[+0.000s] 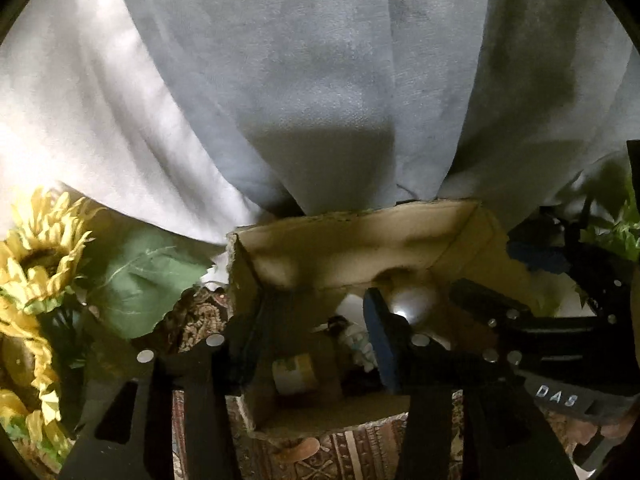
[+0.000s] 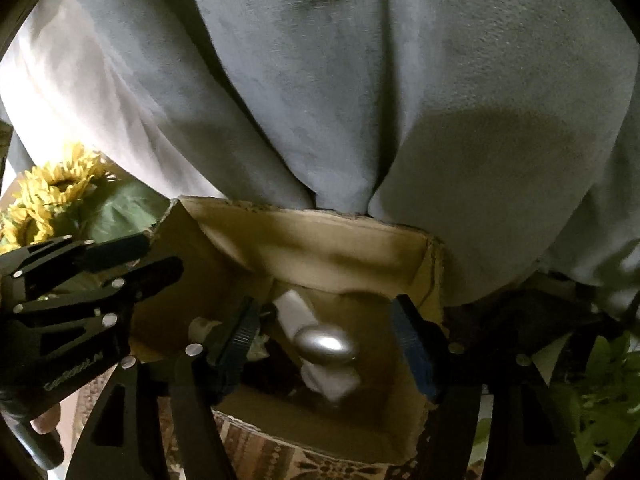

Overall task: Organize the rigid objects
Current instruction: 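Open the right tool inside the box while the left tool releases the figurine inside, then withdraw both open tools up out of the box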

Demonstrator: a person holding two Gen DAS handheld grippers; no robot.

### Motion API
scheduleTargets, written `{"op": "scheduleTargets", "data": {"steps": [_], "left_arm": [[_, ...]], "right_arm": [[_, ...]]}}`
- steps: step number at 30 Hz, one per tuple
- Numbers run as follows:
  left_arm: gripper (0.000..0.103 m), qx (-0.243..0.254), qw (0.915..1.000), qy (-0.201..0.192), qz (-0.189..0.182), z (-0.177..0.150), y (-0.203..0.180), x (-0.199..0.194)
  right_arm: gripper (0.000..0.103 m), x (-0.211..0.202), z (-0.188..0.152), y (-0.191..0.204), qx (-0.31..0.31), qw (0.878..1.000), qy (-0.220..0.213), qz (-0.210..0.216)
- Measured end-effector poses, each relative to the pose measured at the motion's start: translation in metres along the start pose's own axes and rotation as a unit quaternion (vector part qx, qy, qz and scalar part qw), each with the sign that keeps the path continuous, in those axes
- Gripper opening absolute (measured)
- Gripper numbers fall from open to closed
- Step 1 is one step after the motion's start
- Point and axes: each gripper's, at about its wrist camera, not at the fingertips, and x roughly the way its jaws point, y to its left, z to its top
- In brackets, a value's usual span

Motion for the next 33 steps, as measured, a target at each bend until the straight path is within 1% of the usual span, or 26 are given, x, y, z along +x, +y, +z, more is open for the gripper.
{"op": "scheduleTargets", "data": {"steps": [3, 4, 7, 10, 17, 19, 21, 24, 28, 33], "left_arm": [[0.058, 0.0, 0.9997, -0.016, 0.018, -0.009, -0.001, -0.013], [0.059, 0.001, 0.9994, -0.023, 0.024, -0.013, -0.001, -0.019], [0.065, -0.005, 0.9981, -0.043, 0.043, -0.022, 0.001, -0.034], [0.069, -0.01, 0.9958, -0.068, 0.061, -0.035, 0.002, -0.056], [0.085, -0.017, 0.9873, -0.119, 0.104, -0.068, -0.001, -0.11], [0.086, -0.02, 0.9847, -0.131, 0.113, -0.078, -0.002, -0.122], [0.09, -0.026, 0.9818, -0.142, 0.123, -0.09, -0.004, -0.136], [0.092, -0.034, 0.9785, -0.154, 0.133, -0.108, -0.006, -0.153], [0.095, -0.036, 0.9724, -0.17, 0.156, -0.133, -0.009, -0.177], [0.097, -0.028, 0.9612, -0.198, 0.19, -0.165, -0.013, -0.199]], "right_arm": [[0.074, -0.005, -0.003, -0.001, 0.004, 1.0, -0.008, -0.012], [0.074, -0.007, -0.005, -0.001, 0.004, 1.0, -0.014, -0.017], [0.075, -0.021, -0.013, 0.001, 0.004, 0.999, -0.034, -0.032], [0.079, -0.037, -0.021, 0.007, 0.003, 0.997, -0.059, -0.049], [0.087, -0.089, -0.043, 0.029, -0.018, 0.989, -0.127, -0.078], [0.089, -0.102, -0.048, 0.034, -0.025, 0.985, -0.145, -0.086], [0.092, -0.117, -0.057, 0.04, -0.032, 0.981, -0.165, -0.093], [0.094, -0.14, -0.072, 0.048, -0.04, 0.977, -0.189, -0.094], [0.094, -0.16, -0.093, 0.059, -0.049, 0.973, -0.209, -0.084], [0.094, -0.171, -0.118, 0.069, -0.047, 0.973, -0.216, -0.063]]}}
